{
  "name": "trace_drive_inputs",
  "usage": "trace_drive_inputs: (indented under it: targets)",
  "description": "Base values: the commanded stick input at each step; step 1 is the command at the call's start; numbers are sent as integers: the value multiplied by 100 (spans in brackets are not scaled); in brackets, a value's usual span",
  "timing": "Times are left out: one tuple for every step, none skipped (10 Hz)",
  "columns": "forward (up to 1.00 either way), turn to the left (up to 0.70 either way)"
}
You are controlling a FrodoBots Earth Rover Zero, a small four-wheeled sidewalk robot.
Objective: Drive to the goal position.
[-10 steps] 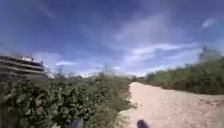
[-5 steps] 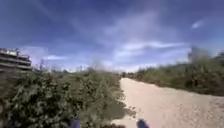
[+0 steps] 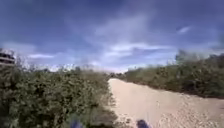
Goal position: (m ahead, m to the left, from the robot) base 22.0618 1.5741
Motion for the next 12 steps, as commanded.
trace_drive_inputs:
  targets:
    - [100, -4]
    - [100, 0]
    - [100, 0]
    - [100, 0]
    - [100, 0]
    - [100, 0]
    - [100, 0]
    - [99, 0]
    - [97, 0]
    - [97, 0]
    - [97, 0]
    - [97, 0]
